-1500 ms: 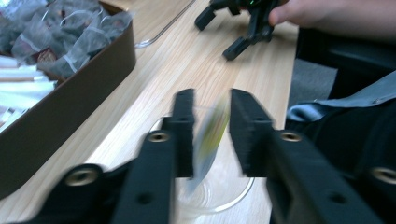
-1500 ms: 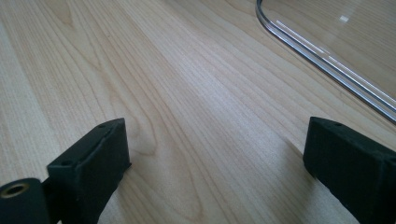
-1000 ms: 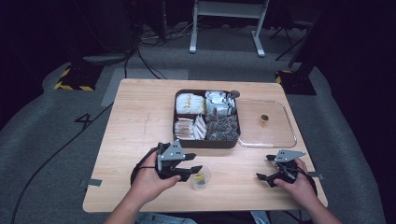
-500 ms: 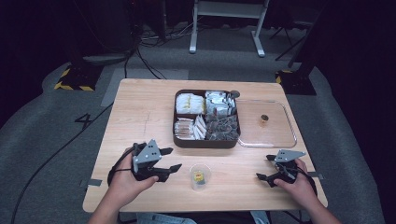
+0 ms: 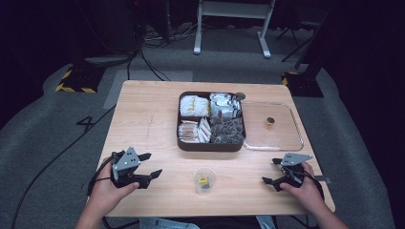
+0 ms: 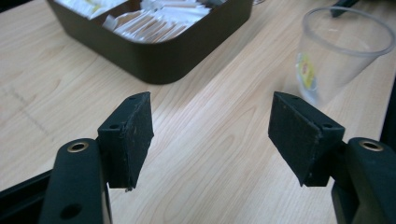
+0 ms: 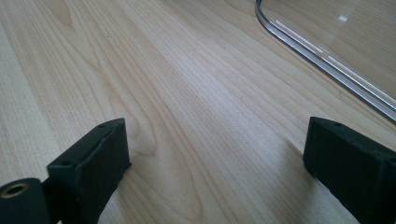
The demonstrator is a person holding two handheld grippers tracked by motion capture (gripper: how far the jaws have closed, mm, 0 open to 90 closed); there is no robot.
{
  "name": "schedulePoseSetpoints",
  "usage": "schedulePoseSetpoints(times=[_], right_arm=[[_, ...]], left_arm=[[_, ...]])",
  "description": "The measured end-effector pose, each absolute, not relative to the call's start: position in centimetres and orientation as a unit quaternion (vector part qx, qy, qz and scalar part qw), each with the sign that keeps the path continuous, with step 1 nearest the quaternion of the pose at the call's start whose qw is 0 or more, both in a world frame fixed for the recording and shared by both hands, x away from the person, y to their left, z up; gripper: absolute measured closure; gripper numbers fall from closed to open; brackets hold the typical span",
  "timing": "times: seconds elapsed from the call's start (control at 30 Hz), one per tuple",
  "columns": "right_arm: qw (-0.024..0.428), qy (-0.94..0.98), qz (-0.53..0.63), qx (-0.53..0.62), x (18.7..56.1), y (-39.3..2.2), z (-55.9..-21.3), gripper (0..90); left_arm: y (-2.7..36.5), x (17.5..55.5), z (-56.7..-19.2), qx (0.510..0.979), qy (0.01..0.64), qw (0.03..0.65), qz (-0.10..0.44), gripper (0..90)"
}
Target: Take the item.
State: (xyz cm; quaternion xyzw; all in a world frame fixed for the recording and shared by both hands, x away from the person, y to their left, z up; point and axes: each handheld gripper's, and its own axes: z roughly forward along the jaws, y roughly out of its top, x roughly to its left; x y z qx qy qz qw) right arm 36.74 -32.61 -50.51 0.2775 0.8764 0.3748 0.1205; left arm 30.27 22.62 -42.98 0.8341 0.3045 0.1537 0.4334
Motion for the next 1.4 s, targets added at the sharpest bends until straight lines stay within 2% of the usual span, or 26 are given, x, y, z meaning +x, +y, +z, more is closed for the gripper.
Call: schedulePoseSetpoints(times=[0.7,0.93,1.07,1.2,1.4], right_arm=[[0.120,0.876,0.375,0.278,36.7,-32.6,-50.5,7.0],[0.120,0.876,0.375,0.278,36.7,-32.6,-50.5,7.0],[0.120,0.876,0.375,0.278,36.7,-32.6,-50.5,7.0],[0.120,0.877,0.375,0.276,36.7,-32.6,-50.5,7.0],[0.119,0.877,0.375,0.276,36.7,-32.6,-50.5,7.0]], left_arm=[[23.3,30.6,-49.1,0.839,0.402,0.340,0.140,28.3],[23.6,30.5,-49.8,0.836,0.417,0.325,0.144,27.5],[23.4,30.3,-50.2,0.823,0.430,0.336,0.159,24.5],[23.3,30.4,-50.5,0.814,0.447,0.330,0.172,15.2],[23.3,30.5,-50.5,0.814,0.447,0.329,0.171,14.5]])
